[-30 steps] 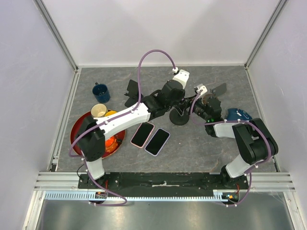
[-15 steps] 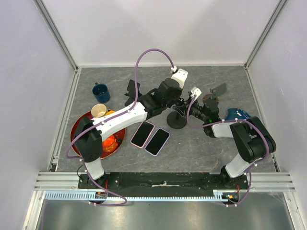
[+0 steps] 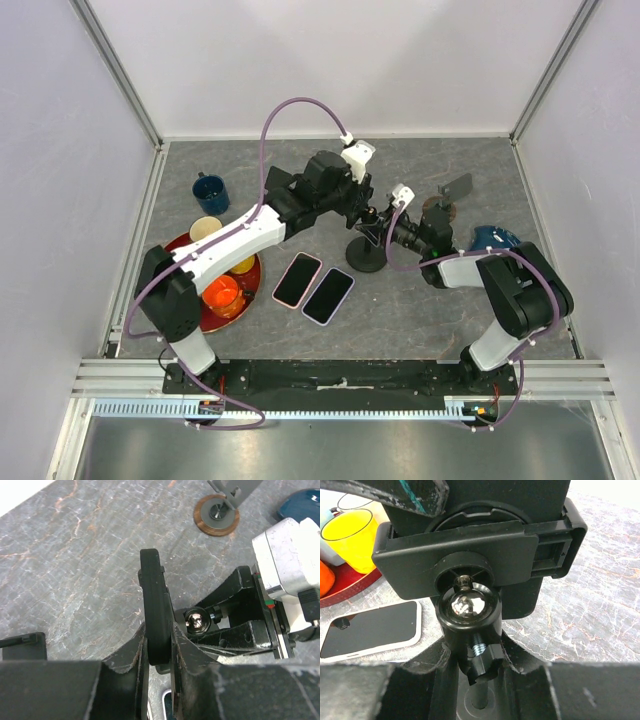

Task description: Remove the phone from the phone stand

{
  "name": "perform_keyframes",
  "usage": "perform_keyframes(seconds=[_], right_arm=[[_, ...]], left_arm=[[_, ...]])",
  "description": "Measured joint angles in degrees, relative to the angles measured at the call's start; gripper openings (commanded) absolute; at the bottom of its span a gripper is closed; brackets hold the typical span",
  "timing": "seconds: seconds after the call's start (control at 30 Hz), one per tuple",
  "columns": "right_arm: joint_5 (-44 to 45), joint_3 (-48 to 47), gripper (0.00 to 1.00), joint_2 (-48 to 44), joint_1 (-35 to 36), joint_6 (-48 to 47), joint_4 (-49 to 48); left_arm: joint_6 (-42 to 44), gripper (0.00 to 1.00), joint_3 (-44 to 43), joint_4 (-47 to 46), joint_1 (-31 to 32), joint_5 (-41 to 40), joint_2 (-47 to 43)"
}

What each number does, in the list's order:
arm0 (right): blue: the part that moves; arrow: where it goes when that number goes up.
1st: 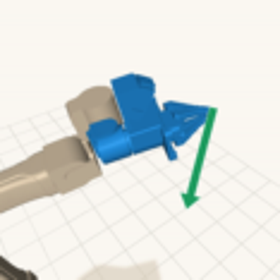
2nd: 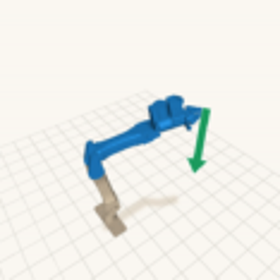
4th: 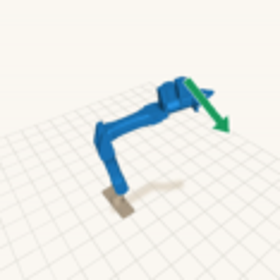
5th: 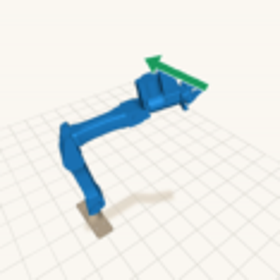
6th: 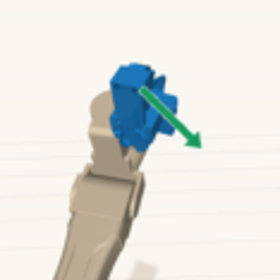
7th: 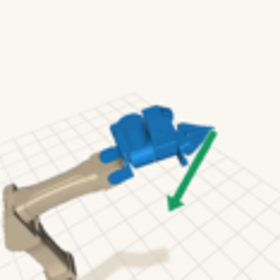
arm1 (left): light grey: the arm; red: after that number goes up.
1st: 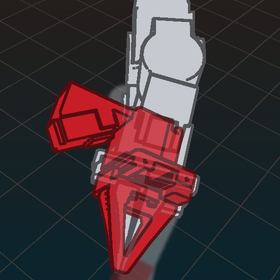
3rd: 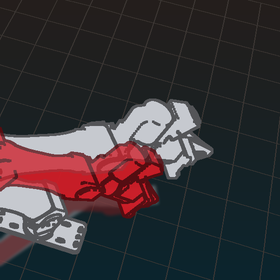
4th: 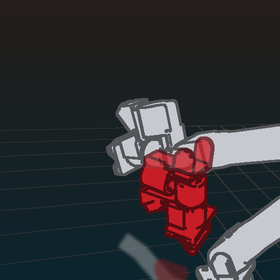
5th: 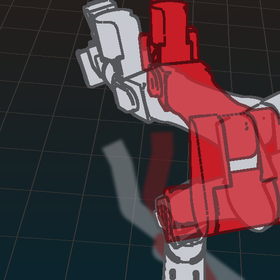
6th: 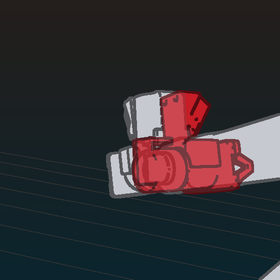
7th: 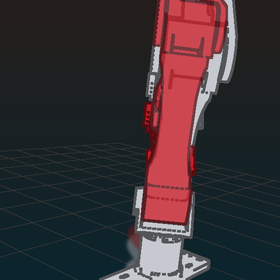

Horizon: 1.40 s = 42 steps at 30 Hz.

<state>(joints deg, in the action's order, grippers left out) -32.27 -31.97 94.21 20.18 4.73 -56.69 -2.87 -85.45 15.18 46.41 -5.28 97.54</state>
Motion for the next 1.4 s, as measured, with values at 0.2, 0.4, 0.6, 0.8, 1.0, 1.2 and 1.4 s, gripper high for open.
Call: perform_keyframes(seconds=[0.2,0.4,0.6,0.8,1.0,1.2,1.4], right_arm=[[-0.07,-0.02,0.0,0.42,0.85,-1.25,-0.68],[-0.42,-0.26,0.0,0.59,1.05,-1.53,-0.72],[-1.31,-0.5,0.0,0.9,1.05,-1.86,-0.9],[-2.12,-0.85,0.0,1.09,1.16,-2.27,-0.87],[0.46,-0.63,0.0,1.07,2.03,-2.47,-1.46],[3.89,1.6,0.0,0.96,2.91,-3.04,-4.55],[4.04,1.95,0.37,0.7,3.13,-3.08,-4.87]], left_arm=[[1.68,0.02,2.71,-0.28,-3.96,8.94,-2.29],[3.17,0.02,3.43,-0.31,-6.88,15.56,-2.75],[5.66,0.02,3.96,-0.52,-8.74,20.55,-2.86],[6.97,0.02,5.31,-1.18,-10.97,24.94,-3.52],[5.62,0.02,5.31,-1.14,-8.85,18.88,-3.67],[0.81,0.02,5.31,-0.74,-0.79,-0.74,-4.28],[-2.29,0.02,5.51,-0.28,4.48,-13.84,-4.28]])
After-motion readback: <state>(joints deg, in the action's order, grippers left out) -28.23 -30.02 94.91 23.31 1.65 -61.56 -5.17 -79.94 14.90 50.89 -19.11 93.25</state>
